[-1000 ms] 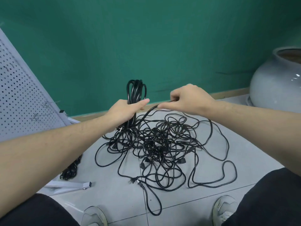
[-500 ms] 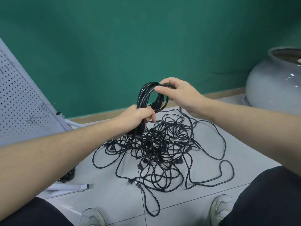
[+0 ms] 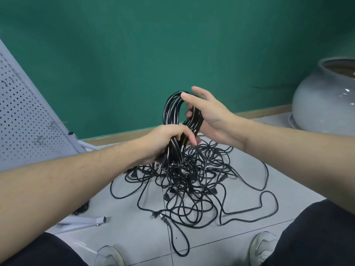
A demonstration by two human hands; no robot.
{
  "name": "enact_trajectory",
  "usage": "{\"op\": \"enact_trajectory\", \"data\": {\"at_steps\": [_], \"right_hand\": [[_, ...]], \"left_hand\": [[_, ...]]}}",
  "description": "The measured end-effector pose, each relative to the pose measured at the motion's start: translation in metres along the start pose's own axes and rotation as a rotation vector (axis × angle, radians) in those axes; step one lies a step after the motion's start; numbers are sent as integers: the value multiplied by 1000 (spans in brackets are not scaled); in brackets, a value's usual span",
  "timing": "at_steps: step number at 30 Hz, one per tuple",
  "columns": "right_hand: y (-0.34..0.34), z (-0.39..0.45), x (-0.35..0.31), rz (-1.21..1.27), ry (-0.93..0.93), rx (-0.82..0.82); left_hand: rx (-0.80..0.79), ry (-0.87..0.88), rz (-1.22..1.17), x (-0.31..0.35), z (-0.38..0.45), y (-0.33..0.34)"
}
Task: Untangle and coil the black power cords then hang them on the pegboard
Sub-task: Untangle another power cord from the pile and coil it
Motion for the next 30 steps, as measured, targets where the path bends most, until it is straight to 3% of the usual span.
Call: {"op": "enact_trajectory", "data": {"at_steps": [6, 9, 13, 18, 21, 26, 30], "right_hand": [[8, 0, 3, -12, 102, -26], [-2, -4, 23, -258, 242, -130], [-15, -17, 43, -627, 511, -409], [-23, -21, 35, -959, 370, -399], [-33, -19, 41, -1205, 347, -435], [-41, -15, 36, -1346, 263, -390], [-44, -13, 15, -1369, 152, -280]], "left_hand": [[128, 82, -260, 0, 7, 1], [232, 139, -396, 9, 8, -2], [383, 215, -555, 18, 9, -17], [546, 172, -532, 7, 11, -43], [612, 105, -432, 2, 13, -53], [744, -38, -33, -2, 12, -64], [653, -106, 173, -8, 7, -66]]}}
Point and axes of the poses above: each hand's wrist, its own z-axis towards the middle knuckle, its own y-axis out of the palm, x = y × z, the point moved 3 cm from there along z, towards the middle knuckle, and after that the axes turned 9 degrees about y, right-handed, at the moved point
